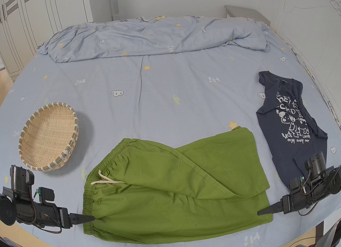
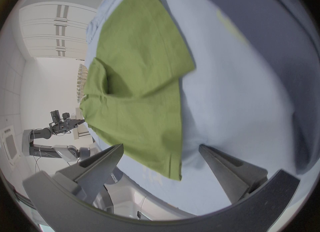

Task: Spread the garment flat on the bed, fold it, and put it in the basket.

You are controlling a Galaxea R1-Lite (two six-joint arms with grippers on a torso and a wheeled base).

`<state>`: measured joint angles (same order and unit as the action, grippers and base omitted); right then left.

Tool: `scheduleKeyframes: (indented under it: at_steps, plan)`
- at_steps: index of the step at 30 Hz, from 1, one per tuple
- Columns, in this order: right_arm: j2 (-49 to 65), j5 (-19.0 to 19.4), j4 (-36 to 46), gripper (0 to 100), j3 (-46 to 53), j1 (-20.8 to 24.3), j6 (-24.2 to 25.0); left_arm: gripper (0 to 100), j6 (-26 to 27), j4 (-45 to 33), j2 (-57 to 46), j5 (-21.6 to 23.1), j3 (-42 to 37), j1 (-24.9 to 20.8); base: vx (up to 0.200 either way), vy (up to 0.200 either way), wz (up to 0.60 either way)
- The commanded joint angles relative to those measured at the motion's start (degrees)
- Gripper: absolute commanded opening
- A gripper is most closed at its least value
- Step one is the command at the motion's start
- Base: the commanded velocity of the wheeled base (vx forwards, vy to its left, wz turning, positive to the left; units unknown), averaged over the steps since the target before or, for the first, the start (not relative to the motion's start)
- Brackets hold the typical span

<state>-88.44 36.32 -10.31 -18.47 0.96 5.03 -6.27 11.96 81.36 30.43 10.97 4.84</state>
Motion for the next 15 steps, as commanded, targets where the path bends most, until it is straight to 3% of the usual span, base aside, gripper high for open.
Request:
scheduleKeyframes:
  at_steps: [1,7,11,12,15]
  plan:
    - [11.9,0.0,0.1,100,-3.2,0.0,2.0,100,-1.6,0.2,-9.9,4.5,3.3,4.1,0.0,0.0,0.0]
    - [16.8,-4.1,0.5,100,-8.1,0.1,2.1,100,-4.4,0.1,-12.8,5.5,12.1,0.5,0.0,0.0,0.0]
    - [16.6,-7.1,0.1,100,-11.4,-0.1,2.0,100,-7.7,0.1,-7.4,5.4,19.7,-1.4,0.0,0.0,0.0]
    - [15.1,-8.7,0.0,100,-15.1,-0.3,2.1,100,-9.6,0.1,-2.3,5.4,25.3,-2.3,0.0,0.0,0.0]
    - [10.5,-8.5,-0.3,100,-21.0,0.1,2.2,100,-9.9,0.6,4.7,5.5,31.5,-3.2,0.0,0.0,0.0]
